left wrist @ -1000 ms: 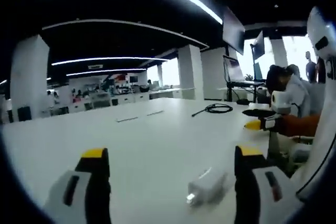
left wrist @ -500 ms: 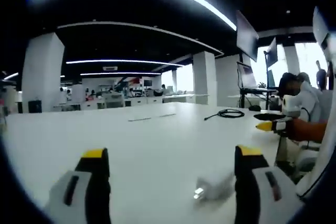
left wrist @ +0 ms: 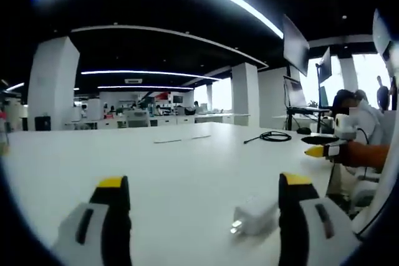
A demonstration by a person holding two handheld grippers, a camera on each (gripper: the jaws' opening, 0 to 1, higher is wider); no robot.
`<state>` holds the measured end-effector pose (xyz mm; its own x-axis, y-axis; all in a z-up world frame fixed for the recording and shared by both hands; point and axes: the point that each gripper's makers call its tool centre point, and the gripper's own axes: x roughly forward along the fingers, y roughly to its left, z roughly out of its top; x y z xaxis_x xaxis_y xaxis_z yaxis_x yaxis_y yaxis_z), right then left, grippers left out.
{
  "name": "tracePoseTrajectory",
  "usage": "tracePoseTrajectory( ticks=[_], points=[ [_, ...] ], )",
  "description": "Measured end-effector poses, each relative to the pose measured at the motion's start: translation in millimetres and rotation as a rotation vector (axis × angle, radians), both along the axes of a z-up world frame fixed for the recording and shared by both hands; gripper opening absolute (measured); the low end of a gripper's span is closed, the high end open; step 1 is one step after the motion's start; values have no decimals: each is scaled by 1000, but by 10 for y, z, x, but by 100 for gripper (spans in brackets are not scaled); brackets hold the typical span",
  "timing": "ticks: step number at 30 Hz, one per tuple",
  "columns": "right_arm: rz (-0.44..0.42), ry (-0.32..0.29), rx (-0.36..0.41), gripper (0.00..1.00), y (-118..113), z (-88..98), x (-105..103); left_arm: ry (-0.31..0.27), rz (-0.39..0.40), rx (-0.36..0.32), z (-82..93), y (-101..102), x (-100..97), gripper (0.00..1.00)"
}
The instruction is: Plug the desk Type‑C cable into the charger adapter.
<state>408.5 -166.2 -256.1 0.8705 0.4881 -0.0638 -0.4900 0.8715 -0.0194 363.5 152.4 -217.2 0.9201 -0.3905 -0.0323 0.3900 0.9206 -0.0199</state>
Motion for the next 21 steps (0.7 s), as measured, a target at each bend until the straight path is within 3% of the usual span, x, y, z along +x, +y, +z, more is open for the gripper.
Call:
tracePoseTrajectory(
  ticks=[6, 12, 21],
  points=[
    [27, 13, -71, 95, -65, 31, 127, -7, -2, 16, 19, 7, -8, 100],
    [32, 26, -120, 94, -290, 129, 392, 3, 6, 17, -36, 71, -35, 100],
    [34, 53, -271, 90, -647, 174, 768, 27, -2, 32, -89, 70, -46, 100]
  ],
)
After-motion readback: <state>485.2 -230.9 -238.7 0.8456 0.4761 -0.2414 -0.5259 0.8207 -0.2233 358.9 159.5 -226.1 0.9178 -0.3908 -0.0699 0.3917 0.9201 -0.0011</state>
